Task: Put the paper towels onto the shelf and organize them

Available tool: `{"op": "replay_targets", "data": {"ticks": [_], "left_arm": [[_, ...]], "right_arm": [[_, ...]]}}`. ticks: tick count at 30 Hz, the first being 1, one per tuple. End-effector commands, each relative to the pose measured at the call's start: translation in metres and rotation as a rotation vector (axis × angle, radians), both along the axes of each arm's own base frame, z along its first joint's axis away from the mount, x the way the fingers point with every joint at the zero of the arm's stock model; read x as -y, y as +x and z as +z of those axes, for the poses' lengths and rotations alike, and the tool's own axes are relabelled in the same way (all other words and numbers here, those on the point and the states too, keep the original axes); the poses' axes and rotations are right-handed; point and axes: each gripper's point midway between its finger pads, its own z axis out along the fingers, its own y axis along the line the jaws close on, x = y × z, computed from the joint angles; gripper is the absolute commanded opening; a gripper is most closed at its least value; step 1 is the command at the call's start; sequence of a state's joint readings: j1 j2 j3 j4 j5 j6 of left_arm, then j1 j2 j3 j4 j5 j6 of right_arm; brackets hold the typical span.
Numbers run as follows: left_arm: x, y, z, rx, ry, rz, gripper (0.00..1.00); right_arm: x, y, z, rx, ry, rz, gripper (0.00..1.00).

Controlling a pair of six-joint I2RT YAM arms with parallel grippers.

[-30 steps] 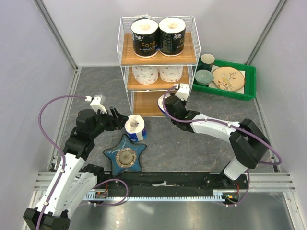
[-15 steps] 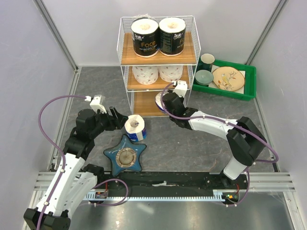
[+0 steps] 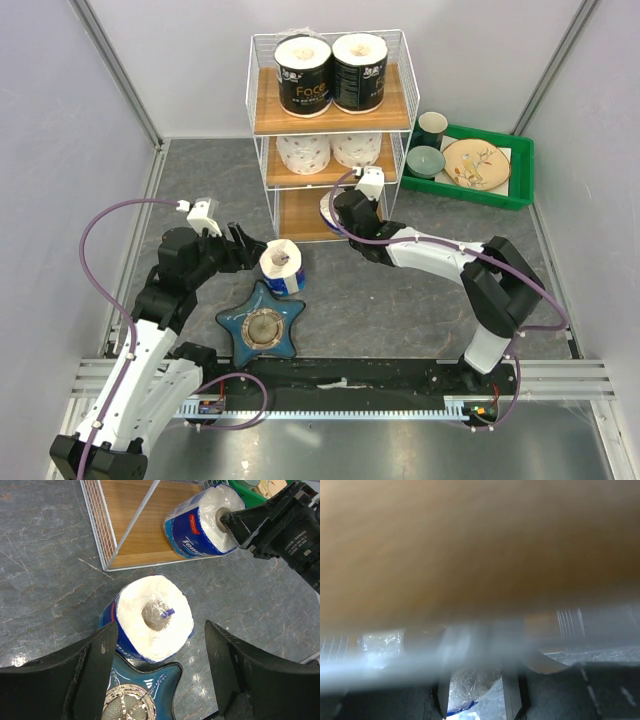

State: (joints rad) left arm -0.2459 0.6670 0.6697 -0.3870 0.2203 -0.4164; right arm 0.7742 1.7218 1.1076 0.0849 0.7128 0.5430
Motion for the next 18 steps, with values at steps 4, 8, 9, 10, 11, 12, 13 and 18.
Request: {"op": "replay_targets", "data": {"ticks": [4, 8, 9, 10, 11, 12, 13, 18], "left_arm": [[0.004, 0.003, 0.008, 0.021, -0.037, -0.01, 0.77], [0.004, 0.003, 0.008, 0.024, -0.038, -0.012, 0.77], [0.004, 0.003, 0.008, 0.023, -0.038, -0.012, 0.77], [0.004, 0.004, 0.009, 0.024, -0.038, -0.009, 0.77], [0.003, 0.004, 0.007, 0.021, -0.037, -0.007, 0.77], [0.004, 0.004, 0.006, 0.017, -0.035, -0.009, 0.77], [0.004, 0.004, 0.006, 0.014, -0.035, -0.012, 0.77], [0.005, 0.004, 0.001, -0.004, -0.033, -0.016, 0.77]], "right_arm": [[0.004, 0.022, 0.02, 0.06, 0.041, -0.049, 0.43], [0.006, 0.021, 0.019, 0.058, 0.042, -0.055, 0.54], [0.007, 0.021, 0.019, 0.058, 0.04, -0.056, 0.56], [0.006, 0.02, 0.019, 0.057, 0.044, -0.053, 0.59], [0.005, 0.019, 0.019, 0.056, 0.047, -0.051, 0.64], [0.006, 0.019, 0.019, 0.053, 0.048, -0.051, 0.66], [0.006, 0.018, 0.022, 0.053, 0.051, -0.05, 0.68], [0.003, 0.012, 0.031, 0.058, 0.087, -0.019, 0.81]]}}
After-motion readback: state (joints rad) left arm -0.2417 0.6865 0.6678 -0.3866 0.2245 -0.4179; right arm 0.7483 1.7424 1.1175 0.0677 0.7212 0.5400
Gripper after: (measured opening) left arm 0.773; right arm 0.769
